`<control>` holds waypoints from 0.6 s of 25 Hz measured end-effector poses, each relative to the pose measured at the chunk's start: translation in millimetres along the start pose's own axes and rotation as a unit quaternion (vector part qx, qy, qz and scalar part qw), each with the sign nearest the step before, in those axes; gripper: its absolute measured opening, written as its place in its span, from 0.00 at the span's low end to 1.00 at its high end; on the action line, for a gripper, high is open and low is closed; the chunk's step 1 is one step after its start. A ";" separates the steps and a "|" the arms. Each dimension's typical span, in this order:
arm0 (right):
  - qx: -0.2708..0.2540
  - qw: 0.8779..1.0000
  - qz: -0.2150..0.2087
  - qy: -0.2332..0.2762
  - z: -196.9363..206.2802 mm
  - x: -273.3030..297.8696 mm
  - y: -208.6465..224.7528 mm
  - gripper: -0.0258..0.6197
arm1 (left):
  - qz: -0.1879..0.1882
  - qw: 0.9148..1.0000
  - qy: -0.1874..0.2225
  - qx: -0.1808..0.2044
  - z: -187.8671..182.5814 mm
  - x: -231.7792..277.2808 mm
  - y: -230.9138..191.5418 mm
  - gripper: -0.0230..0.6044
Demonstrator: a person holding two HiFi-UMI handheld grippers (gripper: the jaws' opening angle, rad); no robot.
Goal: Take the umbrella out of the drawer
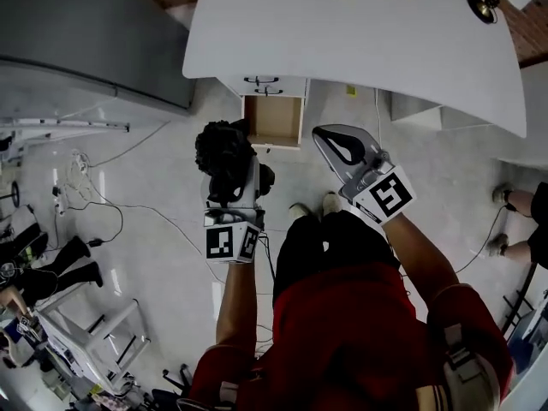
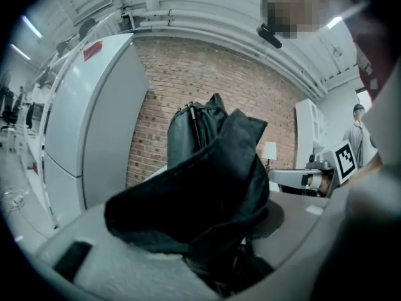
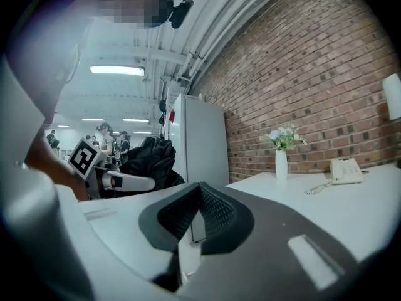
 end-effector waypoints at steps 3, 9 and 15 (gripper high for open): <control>0.007 1.000 0.000 0.010 -32.6 -26.5 -25.2 0.06 | 0.015 1.000 0.008 0.002 -42.7 -26.0 21.6 0.42; 0.003 0.999 -0.007 0.034 -74.1 -69.5 -53.9 0.06 | 0.042 0.998 0.037 0.034 -101.1 -53.0 58.5 0.42; -0.003 0.999 -0.014 0.052 -92.8 -70.2 -52.7 0.06 | 0.062 0.995 0.056 0.048 -119.2 -50.4 62.3 0.42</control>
Point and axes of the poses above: the fingertips, and each gripper's own axes: x forward along the fingers, y to its right, z out of its underside, the point moved 8 cm from there along -x, backward along the fingers, and after that the axes turned 8 degrees about x, right-handed, at the moved point
